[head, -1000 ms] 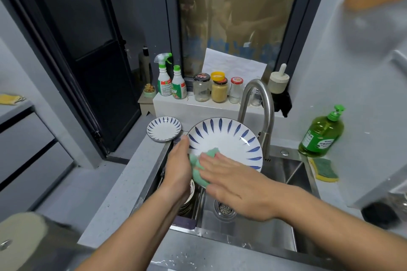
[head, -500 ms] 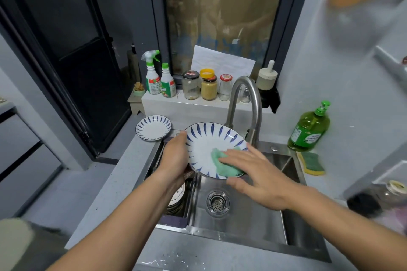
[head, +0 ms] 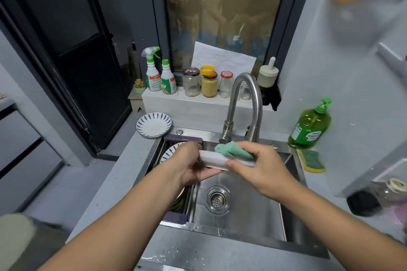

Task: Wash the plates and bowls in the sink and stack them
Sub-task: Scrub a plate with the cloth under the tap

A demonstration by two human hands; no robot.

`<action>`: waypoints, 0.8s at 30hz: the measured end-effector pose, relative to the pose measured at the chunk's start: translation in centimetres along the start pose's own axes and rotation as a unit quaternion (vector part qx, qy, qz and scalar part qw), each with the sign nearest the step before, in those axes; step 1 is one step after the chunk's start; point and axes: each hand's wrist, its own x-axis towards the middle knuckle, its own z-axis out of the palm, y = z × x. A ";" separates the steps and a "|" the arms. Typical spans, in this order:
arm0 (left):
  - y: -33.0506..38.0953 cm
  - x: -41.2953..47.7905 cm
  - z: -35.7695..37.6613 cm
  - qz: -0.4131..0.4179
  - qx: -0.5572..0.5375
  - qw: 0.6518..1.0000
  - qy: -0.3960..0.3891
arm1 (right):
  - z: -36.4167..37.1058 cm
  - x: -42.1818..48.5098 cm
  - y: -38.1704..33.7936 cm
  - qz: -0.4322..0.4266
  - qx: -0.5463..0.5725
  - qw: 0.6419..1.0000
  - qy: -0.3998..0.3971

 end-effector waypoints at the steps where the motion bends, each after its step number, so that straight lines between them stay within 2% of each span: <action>1: 0.1 -0.3 0.0 -0.015 -0.016 1.000 -0.017 | -0.1 0.3 -0.1 0.001 0.008 1.000 0.008; 5: 0.1 -0.7 -0.4 -0.027 -0.032 0.997 -0.067 | -0.5 1.0 0.0 0.025 0.071 0.996 0.044; 7: -0.2 -0.8 -1.3 -0.012 0.079 0.991 -0.104 | -0.8 1.2 0.3 0.048 0.100 0.992 0.063; 9: -0.3 -1.3 -2.0 0.028 0.262 0.958 -0.114 | -1.1 1.4 1.0 0.086 0.142 0.983 0.079; 11: -0.4 -1.5 -2.5 0.101 0.359 0.920 -0.117 | -1.3 1.6 1.8 0.126 0.196 0.968 0.094; 14: -0.9 0.0 -3.2 0.225 0.307 0.914 -0.138 | -1.2 2.0 2.1 0.176 0.297 0.932 0.111; 16: -1.5 1.1 -3.7 0.264 0.245 0.926 -0.116 | -1.1 2.4 1.9 0.192 0.332 0.914 0.129; 18: -2.3 1.4 -3.8 0.278 0.181 0.935 -0.127 | -1.2 2.8 1.9 0.195 0.327 0.910 0.165; 21: -2.8 1.4 -3.2 0.287 0.117 0.938 -0.154 | -1.2 2.9 1.3 0.134 0.229 0.944 0.197; 23: -2.5 1.6 -2.8 0.293 0.083 0.939 -0.158 | -1.0 2.6 1.0 0.026 0.082 0.981 0.176; 24: -2.3 1.6 -2.7 0.295 0.075 0.939 -0.157 | -0.8 2.6 1.0 -0.035 -0.007 0.987 0.159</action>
